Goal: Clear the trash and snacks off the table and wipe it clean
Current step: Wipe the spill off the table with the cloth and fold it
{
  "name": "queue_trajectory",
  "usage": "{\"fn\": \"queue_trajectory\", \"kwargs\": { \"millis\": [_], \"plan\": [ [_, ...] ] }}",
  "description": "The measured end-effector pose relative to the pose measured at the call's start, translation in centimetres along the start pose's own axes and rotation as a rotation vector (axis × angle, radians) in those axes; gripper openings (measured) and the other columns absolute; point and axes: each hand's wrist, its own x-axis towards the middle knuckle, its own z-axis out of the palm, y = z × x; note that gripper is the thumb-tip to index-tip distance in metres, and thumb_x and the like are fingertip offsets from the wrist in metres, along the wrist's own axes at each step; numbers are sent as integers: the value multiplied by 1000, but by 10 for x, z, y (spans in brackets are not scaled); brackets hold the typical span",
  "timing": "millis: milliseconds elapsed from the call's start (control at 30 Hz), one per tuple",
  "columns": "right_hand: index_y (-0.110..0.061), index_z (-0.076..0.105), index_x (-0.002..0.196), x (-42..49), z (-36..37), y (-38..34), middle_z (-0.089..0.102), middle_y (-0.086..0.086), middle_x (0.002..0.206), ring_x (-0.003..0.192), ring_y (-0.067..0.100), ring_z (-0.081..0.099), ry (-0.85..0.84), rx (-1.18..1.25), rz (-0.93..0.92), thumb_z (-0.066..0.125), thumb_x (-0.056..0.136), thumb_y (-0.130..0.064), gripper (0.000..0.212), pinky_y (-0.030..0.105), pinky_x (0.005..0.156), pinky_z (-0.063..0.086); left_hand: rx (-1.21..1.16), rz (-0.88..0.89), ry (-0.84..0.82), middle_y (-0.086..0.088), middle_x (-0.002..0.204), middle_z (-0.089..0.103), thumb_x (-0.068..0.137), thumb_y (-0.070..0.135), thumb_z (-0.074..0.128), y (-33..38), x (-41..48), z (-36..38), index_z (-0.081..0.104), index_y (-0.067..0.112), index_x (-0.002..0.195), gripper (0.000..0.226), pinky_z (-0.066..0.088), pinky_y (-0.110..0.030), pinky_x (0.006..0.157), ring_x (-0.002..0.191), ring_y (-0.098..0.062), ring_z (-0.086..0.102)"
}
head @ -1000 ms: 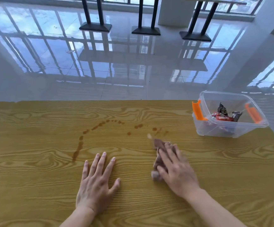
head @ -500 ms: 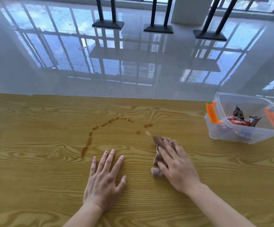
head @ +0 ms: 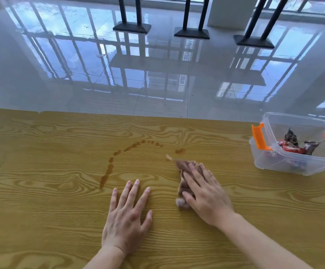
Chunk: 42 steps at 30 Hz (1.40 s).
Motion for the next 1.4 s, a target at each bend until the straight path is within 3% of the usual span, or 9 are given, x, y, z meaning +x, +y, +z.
{"fn": "queue_trajectory", "kwargs": {
  "millis": [100,200,400,533,733,967,1133,1200,1400],
  "plan": [
    [-30,5,157,65,-15,8,-9,1,165,150,27,-16,-15,73,236,6,96,-64,70,43,122,-5,5,2,-2,-1,163,22,90,59,41,0,0,0,34,35,150,66,12,-53,118,151,-18,11],
    [-32,6,156,117,-22,3,-7,-2,165,150,28,-14,-51,129,310,11,98,-60,65,45,122,-3,6,4,0,0,163,22,89,58,42,-1,0,-1,34,35,150,66,11,-52,118,151,-18,11],
    [-39,8,155,34,-8,-15,-6,-9,165,149,18,-18,8,66,-29,12,99,-60,60,37,121,-8,1,-3,-11,-1,163,22,90,57,41,3,-1,-6,35,34,150,65,10,-53,119,151,-19,10],
    [-31,22,154,-1,-1,-28,9,-3,165,152,24,-4,-2,11,-177,20,101,-60,61,45,119,9,16,2,-15,-2,162,25,89,57,42,4,-1,-5,37,32,150,65,13,-54,118,151,-20,14],
    [-28,4,157,105,-19,-41,-6,4,165,149,32,-15,-33,107,308,10,99,-58,66,48,122,-3,11,5,2,0,163,22,91,57,42,0,-1,0,34,34,151,64,12,-53,119,152,-18,10],
    [-29,20,155,31,1,-40,6,0,165,151,24,-9,8,14,-115,16,99,-63,65,44,121,4,-23,-32,8,-3,162,24,90,57,43,0,0,-1,36,37,149,63,13,-52,119,151,-19,11],
    [-30,4,157,118,-18,-27,-11,2,165,150,29,-15,-42,108,283,11,97,-63,69,46,122,-3,-30,-42,21,-4,161,26,89,55,45,-3,-1,0,38,37,148,62,16,-52,118,151,-20,14],
    [-30,5,157,150,-24,-36,-10,1,165,150,32,-14,-62,155,319,13,98,-61,67,48,122,-3,-28,-36,20,-4,161,28,88,55,45,-3,0,1,39,37,147,62,17,-52,117,151,-20,16],
    [-38,10,155,97,-12,-51,-7,-8,165,150,21,-17,-11,82,-122,10,96,-65,65,42,122,-4,-25,-43,24,-4,161,27,89,54,44,-1,-1,-1,40,36,147,60,16,-51,117,151,-20,15]
  ]
}}
